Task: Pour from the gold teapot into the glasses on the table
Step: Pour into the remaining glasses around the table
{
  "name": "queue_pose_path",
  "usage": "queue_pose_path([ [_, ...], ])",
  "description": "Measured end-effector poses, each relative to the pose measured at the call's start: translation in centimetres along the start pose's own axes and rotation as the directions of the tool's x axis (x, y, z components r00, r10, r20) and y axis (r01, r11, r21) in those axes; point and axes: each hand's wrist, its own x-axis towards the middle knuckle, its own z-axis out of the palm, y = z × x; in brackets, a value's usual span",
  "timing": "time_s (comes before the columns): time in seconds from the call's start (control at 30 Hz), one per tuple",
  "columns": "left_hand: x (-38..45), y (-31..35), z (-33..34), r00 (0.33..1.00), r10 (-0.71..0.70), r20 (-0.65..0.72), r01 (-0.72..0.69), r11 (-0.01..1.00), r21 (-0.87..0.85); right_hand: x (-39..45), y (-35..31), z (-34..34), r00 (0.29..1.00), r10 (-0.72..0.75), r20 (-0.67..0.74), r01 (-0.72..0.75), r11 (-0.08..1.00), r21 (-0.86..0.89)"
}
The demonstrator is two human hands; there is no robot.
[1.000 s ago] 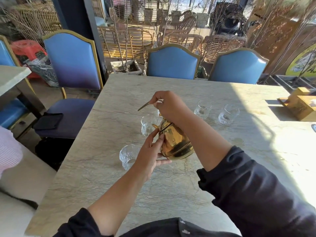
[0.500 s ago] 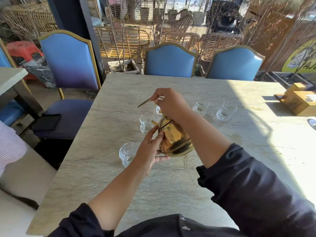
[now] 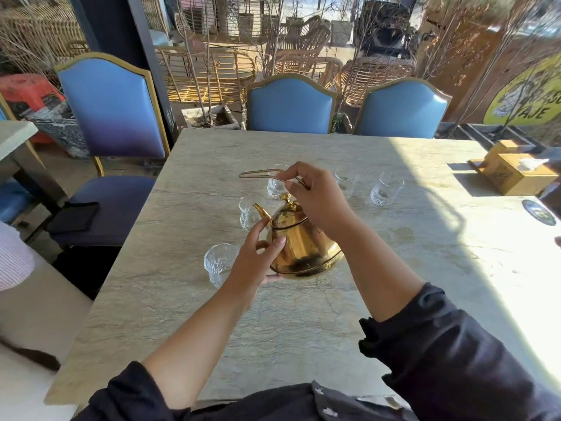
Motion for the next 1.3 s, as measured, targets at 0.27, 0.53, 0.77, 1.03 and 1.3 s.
queue_pose_path([
  [0.27, -4.7, -1.7, 1.5, 0.998, -0.038, -0.055, 0.033, 0.994, -0.103, -2.9, -1.4, -1.2, 0.979, -0.077, 0.186, 0.084, 0.996, -0.028],
  [0.53, -8.1, -2.8, 1.7, 0.988, -0.081, -0.132, 0.046, 0.968, -0.247, -4.7, -2.8, -0.2, 0.933, -0.120, 0.338, 0.142, 0.989, -0.041],
  [0.77, -9.4, -2.7, 1.2, 0.984, -0.096, -0.151, 0.039, 0.938, -0.344, -4.4, -4.4, 2.4, 0.927, -0.121, 0.355, 0.171, 0.978, -0.115],
  [1.03, -9.6, -2.4, 1.1, 0.983, -0.120, -0.137, 0.058, 0.919, -0.391, -4.0, -5.3, 2.9, 0.914, -0.117, 0.388, 0.194, 0.967, -0.166],
  [1.3, -10.1, -2.5, 1.1, 0.987, -0.110, -0.117, 0.055, 0.916, -0.396, -4.2, -5.3, 3.0, 0.914, -0.123, 0.387, 0.206, 0.961, -0.182],
])
